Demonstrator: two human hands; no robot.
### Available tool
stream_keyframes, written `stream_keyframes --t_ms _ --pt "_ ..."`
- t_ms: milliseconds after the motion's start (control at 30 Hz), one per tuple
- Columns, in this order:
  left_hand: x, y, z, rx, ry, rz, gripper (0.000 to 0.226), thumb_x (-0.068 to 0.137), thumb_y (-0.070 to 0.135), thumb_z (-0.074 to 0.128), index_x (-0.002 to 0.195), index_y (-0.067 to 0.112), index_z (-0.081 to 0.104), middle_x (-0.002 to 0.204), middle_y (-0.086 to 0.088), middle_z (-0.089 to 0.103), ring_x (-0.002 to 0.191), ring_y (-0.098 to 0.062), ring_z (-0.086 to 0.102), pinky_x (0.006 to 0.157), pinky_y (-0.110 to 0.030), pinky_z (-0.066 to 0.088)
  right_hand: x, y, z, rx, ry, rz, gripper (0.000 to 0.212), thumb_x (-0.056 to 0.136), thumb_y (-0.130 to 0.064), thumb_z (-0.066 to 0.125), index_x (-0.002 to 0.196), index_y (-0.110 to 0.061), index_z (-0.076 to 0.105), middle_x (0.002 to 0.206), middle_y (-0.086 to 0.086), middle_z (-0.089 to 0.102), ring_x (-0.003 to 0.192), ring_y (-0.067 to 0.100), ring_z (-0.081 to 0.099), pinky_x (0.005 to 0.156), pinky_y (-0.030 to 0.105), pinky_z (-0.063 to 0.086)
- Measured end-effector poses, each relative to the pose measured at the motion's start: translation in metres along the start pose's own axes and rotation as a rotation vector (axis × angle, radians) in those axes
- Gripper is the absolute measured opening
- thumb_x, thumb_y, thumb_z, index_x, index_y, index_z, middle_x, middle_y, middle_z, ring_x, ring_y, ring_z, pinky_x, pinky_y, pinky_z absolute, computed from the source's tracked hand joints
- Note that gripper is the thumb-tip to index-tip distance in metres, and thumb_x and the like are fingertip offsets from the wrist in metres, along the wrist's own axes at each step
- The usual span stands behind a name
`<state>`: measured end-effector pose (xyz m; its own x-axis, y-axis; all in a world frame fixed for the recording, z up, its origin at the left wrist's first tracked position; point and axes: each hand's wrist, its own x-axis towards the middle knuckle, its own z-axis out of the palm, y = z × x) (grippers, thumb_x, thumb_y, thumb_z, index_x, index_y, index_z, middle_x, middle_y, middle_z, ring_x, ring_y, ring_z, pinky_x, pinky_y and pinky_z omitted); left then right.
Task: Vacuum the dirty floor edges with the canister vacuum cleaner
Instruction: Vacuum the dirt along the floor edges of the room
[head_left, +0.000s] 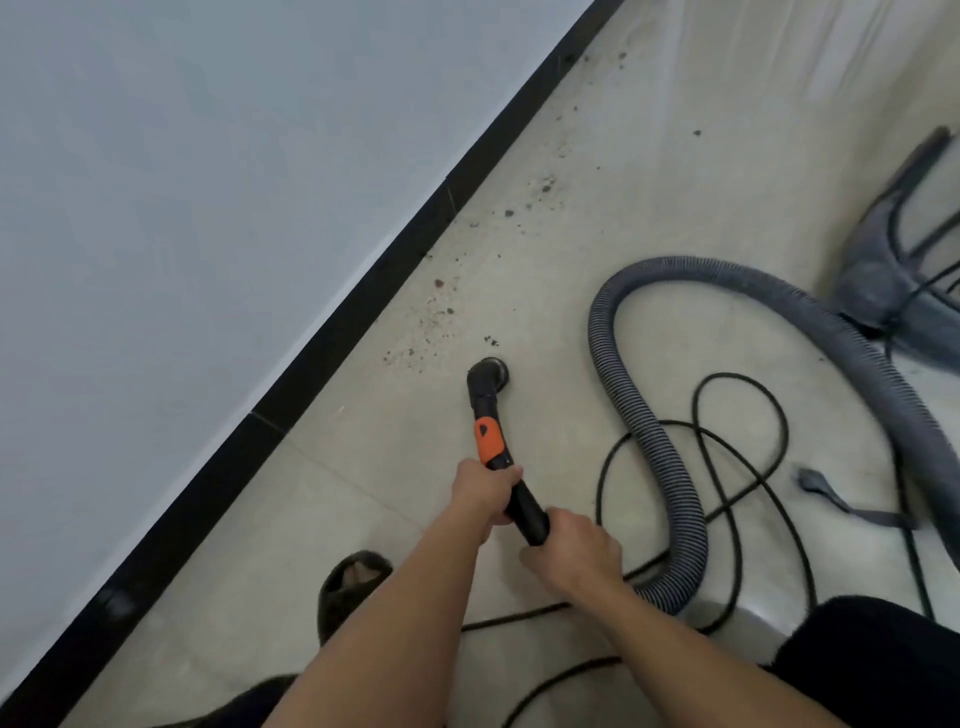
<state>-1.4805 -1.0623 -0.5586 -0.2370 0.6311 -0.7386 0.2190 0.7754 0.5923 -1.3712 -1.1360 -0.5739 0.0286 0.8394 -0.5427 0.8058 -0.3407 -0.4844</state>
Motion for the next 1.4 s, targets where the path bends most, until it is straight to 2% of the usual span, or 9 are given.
stream_keyframes --t_ms 300,433,500,600,700,867,1067,1267,1400 --pt "0.047 0.038 -0.010 -0.102 -0.058 0.042 0.023 0.087 0.011 0.068 0.102 0.001 0.053 0.107 -0.022 0.062 0.100 -0.040 0.063 0.082 -0.052 0.056 0.058 -0.024 -0.012 0.010 0.055 0.014 0.027 0.075 -0.038 0.060 0.100 -0.029 0.059 0.096 -0.002 0.066 0.093 0.025 0.063 0.071 0.031 0.044" --pt "0.053 0.051 -0.017 -0.115 -0.067 0.041 0.027 0.087 0.010 0.068 0.106 -0.001 0.053 0.110 -0.022 0.062 0.100 -0.040 0.064 0.079 -0.048 0.057 0.068 -0.033 -0.018 0.015 0.036 -0.007 0.026 0.074 -0.038 0.060 0.097 -0.029 0.058 0.090 -0.003 0.064 0.084 0.023 0.061 0.070 0.030 0.045" --pt "0.050 0.047 -0.024 -0.118 -0.066 0.016 0.030 0.085 0.008 0.069 0.109 -0.002 0.053 0.106 -0.022 0.063 0.096 -0.039 0.065 0.072 -0.045 0.057 0.062 -0.034 -0.017 -0.015 0.005 -0.042 0.026 0.074 -0.038 0.060 0.097 -0.028 0.058 0.090 -0.003 0.064 0.085 0.023 0.061 0.070 0.030 0.045" --pt "0.034 0.022 -0.045 -0.120 -0.040 -0.098 0.020 0.081 0.005 0.067 0.094 0.003 0.052 0.086 -0.018 0.062 0.078 -0.034 0.064 0.062 -0.041 0.056 0.042 -0.031 0.002 -0.128 -0.037 -0.155 0.027 0.076 -0.038 0.058 0.099 -0.026 0.058 0.099 0.001 0.066 0.093 0.026 0.063 0.071 0.031 0.041" --pt "0.018 -0.006 -0.073 -0.154 0.008 -0.214 0.018 0.081 0.004 0.065 0.086 0.005 0.048 0.079 -0.016 0.058 0.071 -0.031 0.061 0.068 -0.046 0.057 0.030 -0.039 0.027 -0.252 -0.080 -0.289 0.031 0.079 -0.036 0.057 0.107 -0.024 0.057 0.107 0.005 0.067 0.100 0.030 0.062 0.071 0.033 0.035" --pt "0.042 0.006 -0.081 -0.240 0.024 -0.158 0.019 0.085 0.004 0.067 0.091 0.002 0.049 0.088 -0.018 0.059 0.078 -0.032 0.061 0.072 -0.048 0.056 0.054 -0.054 0.025 -0.276 -0.037 -0.284 0.023 0.080 -0.035 0.056 0.100 -0.025 0.055 0.105 0.004 0.066 0.098 0.029 0.063 0.072 0.034 0.037" --pt "0.071 0.039 -0.052 -0.310 0.012 -0.045 0.035 0.087 0.009 0.068 0.116 -0.004 0.053 0.110 -0.022 0.063 0.095 -0.035 0.063 0.071 -0.044 0.054 0.088 -0.062 0.002 -0.186 0.035 -0.178 0.018 0.078 -0.034 0.058 0.093 -0.025 0.054 0.092 0.000 0.065 0.086 0.025 0.063 0.067 0.030 0.041" --pt "0.072 0.014 -0.105 -0.307 0.062 -0.166 0.040 0.084 0.005 0.071 0.115 -0.004 0.048 0.098 -0.019 0.061 0.091 -0.036 0.064 0.067 -0.046 0.056 0.084 -0.084 0.039 -0.295 -0.025 -0.312 0.029 0.078 -0.036 0.059 0.104 -0.023 0.055 0.104 0.005 0.066 0.097 0.029 0.063 0.072 0.032 0.040" --pt "0.087 0.025 -0.117 -0.333 0.054 -0.115 0.038 0.085 0.009 0.071 0.115 -0.005 0.051 0.103 -0.020 0.062 0.093 -0.036 0.064 0.064 -0.044 0.057 0.103 -0.100 0.037 -0.291 -0.004 -0.316 0.028 0.079 -0.035 0.058 0.103 -0.023 0.056 0.101 0.004 0.066 0.093 0.028 0.063 0.069 0.031 0.038"
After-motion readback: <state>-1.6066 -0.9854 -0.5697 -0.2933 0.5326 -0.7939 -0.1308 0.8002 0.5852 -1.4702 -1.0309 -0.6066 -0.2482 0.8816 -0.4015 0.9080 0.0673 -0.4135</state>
